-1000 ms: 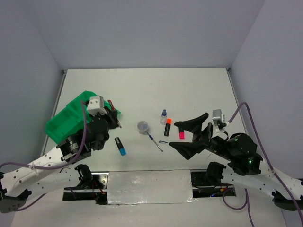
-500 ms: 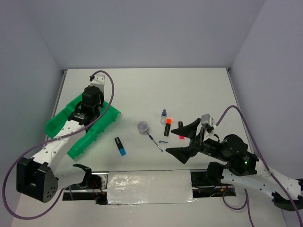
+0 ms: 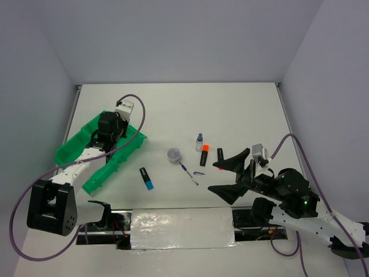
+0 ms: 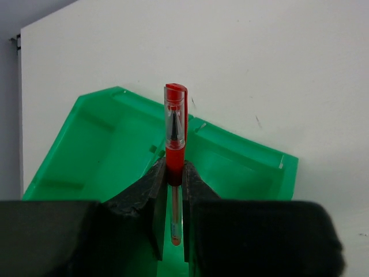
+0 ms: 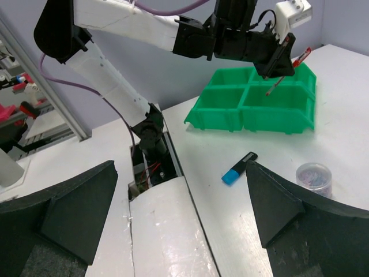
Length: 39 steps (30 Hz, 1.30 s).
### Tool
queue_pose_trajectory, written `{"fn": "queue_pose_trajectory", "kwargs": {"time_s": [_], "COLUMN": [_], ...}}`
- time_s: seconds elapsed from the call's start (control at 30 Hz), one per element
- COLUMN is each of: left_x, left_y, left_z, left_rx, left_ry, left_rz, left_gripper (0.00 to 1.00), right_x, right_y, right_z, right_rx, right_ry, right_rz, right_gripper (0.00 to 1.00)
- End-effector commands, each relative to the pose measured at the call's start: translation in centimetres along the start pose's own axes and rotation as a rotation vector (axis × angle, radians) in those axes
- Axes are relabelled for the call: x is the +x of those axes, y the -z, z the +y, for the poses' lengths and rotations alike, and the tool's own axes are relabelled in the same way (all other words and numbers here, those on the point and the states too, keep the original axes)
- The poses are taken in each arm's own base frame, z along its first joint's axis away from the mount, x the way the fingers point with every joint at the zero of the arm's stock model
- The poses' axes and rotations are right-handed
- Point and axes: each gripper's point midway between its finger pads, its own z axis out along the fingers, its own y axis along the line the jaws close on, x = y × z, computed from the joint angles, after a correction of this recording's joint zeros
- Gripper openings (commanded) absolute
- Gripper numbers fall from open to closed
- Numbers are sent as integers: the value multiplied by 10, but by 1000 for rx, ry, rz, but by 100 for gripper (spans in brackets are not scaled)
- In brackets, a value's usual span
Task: Sort the stationery into containers
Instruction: Place the pen in the storage box, then pick up the pen cap from the center of the board.
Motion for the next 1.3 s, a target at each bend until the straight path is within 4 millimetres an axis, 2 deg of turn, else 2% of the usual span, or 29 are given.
{"fn": "queue_pose_trajectory", "kwargs": {"time_s": [0.0, 0.13, 0.2, 0.23, 0.33, 0.47, 0.6, 0.73, 0.77, 0.8, 0.87, 0.9, 0.93, 0.97, 1.03, 1.07, 1.1, 1.13, 1.2, 1.23, 1.27], "left_x": [-4, 21, 26, 30, 40, 45, 39, 17, 1, -5, -40, -45, -57, -76, -81, -97, -95, -109, -118, -123, -125], "left_y": [-5, -4, -2, -1, 1, -2, -2, 4, 8, 11, 24, 30, 40, 50, 67, 78, 84, 97, 110, 125, 132], "left_z": [0, 1, 5, 6, 7, 9, 12, 18, 22, 24, 38, 38, 46, 53, 58, 65, 62, 58, 47, 43, 28], "left_rx": [-11, -41, -81, -92, -121, -146, -160, -172, -179, -179, -218, -217, -250, -270, -298, -309, -292, -243, -157, -113, -26], "left_ry": [36, 28, 31, 32, 46, 49, 57, 74, 86, 100, 157, 188, 251, 295, 396, 438, 464, 486, 499, 505, 496], "left_rz": [-42, 20, 38, 45, 62, 85, 74, 16, -21, -24, -92, -89, -115, -146, -128, -153, -133, -171, -192, -215, -226], "left_gripper": [9, 11, 18, 25, 34, 41, 50, 53, 55, 65, 76, 90, 99, 99, 99, 99, 99, 99, 99, 99, 99], "right_x": [0, -4, -4, -5, -5, -5, -4, -3, -3, -1, 3, 6, 10, 17, 23, 28, 29, 32, 40, 40, 50], "right_y": [0, -2, -4, -5, -8, -10, -13, -16, -17, -19, -21, -21, -25, -24, -26, -27, -26, -26, -22, -22, -19], "right_z": [2, 3, 4, 4, 4, 4, 3, 2, 1, -5, -15, -25, -32, -38, -45, -49, -52, -62, -74, -79, -91], "right_rx": [-8, -9, -15, -12, -10, -13, -10, -8, -1, 34, 90, 146, 188, 220, 260, 278, 300, 351, 425, 462, 535], "right_ry": [-10, -19, -18, -18, -16, -11, -5, -8, -11, -16, -34, -36, -48, -51, -61, -66, -76, -80, -83, -93, -84], "right_rz": [6, -8, -1, 1, 8, 15, 23, 28, 28, 31, 50, 59, 81, 111, 131, 147, 145, 146, 173, 178, 220], "right_gripper": [100, 100, 100, 100, 100, 100, 100, 100, 100, 100, 100, 100, 100, 100, 100, 100, 100, 100, 100, 100, 100]}}
